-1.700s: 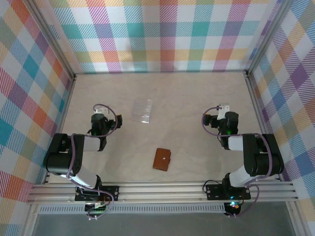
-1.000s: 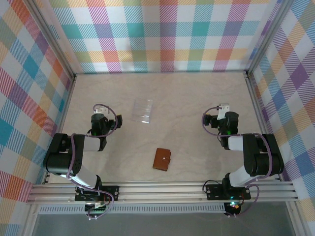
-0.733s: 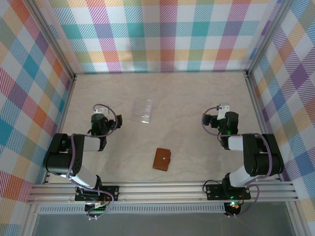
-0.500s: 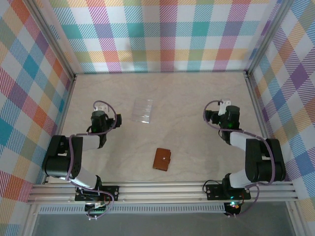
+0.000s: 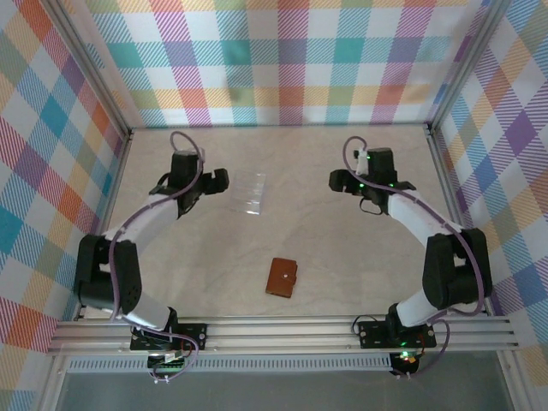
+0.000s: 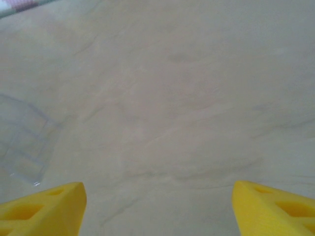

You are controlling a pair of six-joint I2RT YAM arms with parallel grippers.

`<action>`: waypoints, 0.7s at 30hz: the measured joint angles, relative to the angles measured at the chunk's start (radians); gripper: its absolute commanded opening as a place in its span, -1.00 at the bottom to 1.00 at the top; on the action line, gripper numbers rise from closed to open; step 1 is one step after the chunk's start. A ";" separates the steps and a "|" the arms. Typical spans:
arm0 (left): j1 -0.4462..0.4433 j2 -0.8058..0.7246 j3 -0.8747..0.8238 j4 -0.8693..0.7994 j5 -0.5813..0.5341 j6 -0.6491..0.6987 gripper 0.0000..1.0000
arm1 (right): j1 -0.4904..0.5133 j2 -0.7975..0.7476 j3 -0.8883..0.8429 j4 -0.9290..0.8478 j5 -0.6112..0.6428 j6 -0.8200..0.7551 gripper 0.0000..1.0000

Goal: Take the credit cards out of the card holder

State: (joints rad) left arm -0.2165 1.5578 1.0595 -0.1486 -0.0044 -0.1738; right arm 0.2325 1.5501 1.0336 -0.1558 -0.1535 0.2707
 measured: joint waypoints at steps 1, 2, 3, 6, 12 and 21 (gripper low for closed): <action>-0.010 0.035 0.040 -0.036 0.017 -0.009 0.67 | 0.021 0.016 0.017 -0.021 -0.010 0.010 0.46; -0.019 0.072 0.079 -0.073 0.038 -0.020 0.55 | 0.045 0.037 0.038 -0.045 -0.023 0.019 0.44; -0.027 0.106 0.109 -0.100 0.060 -0.031 0.43 | 0.067 0.059 0.059 -0.066 -0.033 0.029 0.42; -0.038 0.187 0.175 -0.178 0.103 -0.048 0.21 | 0.118 0.105 0.106 -0.111 -0.054 0.046 0.40; -0.040 0.328 0.344 -0.325 0.142 -0.035 -0.02 | 0.147 0.163 0.179 -0.172 -0.061 0.066 0.41; -0.036 0.463 0.552 -0.459 0.152 0.026 -0.25 | 0.151 0.214 0.270 -0.246 -0.056 0.070 0.42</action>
State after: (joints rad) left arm -0.2527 2.0212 1.6115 -0.6071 0.1474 -0.1474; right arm 0.3832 1.7645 1.3033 -0.4023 -0.2100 0.3405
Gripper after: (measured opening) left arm 0.390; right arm 0.708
